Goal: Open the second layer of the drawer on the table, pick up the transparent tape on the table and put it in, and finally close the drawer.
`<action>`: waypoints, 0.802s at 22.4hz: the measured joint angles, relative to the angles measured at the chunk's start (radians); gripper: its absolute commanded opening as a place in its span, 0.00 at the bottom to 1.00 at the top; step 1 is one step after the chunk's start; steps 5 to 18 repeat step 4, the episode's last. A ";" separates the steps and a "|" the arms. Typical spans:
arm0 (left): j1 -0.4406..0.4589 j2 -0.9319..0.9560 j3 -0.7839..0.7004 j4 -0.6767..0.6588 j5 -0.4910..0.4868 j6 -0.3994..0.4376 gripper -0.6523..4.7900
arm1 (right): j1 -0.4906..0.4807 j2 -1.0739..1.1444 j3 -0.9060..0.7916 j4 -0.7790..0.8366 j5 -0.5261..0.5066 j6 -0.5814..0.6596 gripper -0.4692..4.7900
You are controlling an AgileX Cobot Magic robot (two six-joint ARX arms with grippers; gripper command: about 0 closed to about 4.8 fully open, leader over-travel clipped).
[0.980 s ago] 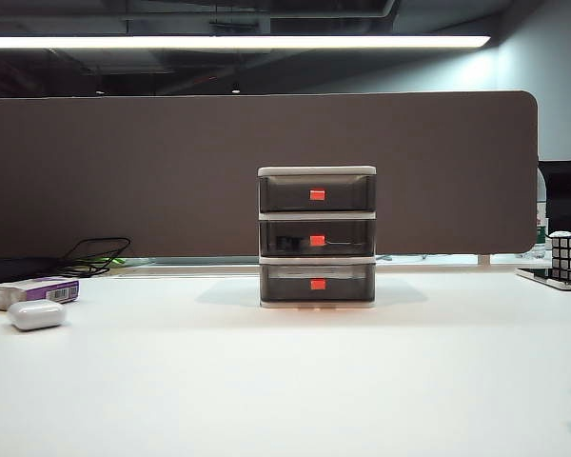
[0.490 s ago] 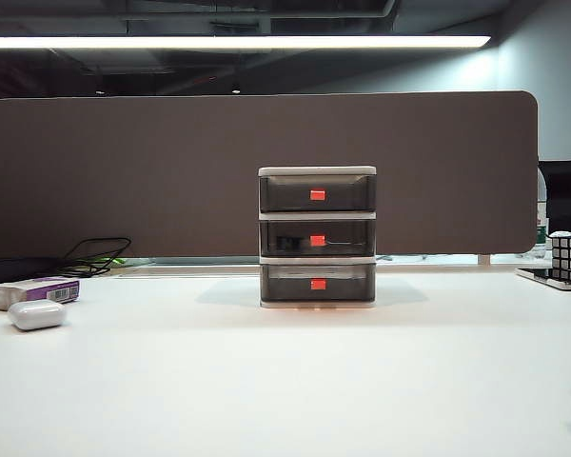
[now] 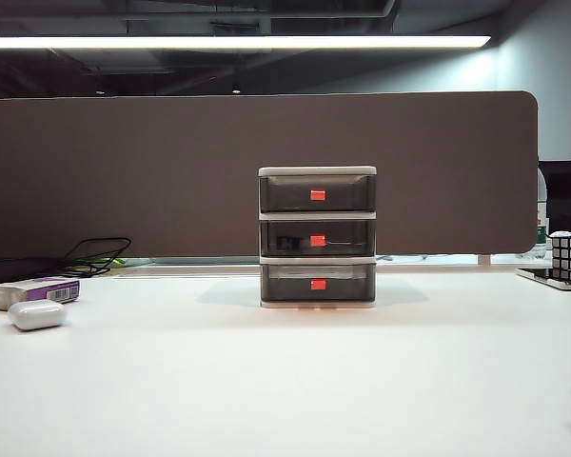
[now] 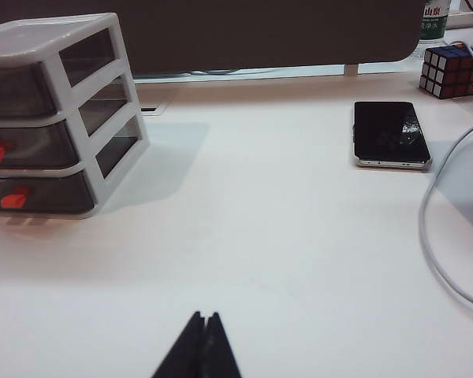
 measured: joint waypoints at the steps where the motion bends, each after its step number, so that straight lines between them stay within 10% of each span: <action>1: 0.000 0.000 0.000 0.000 0.000 0.000 0.11 | 0.000 0.000 0.000 0.000 0.000 0.000 0.08; 18: 0.000 0.000 0.000 -0.001 0.000 0.000 0.11 | 0.000 0.000 0.000 0.000 0.000 0.000 0.08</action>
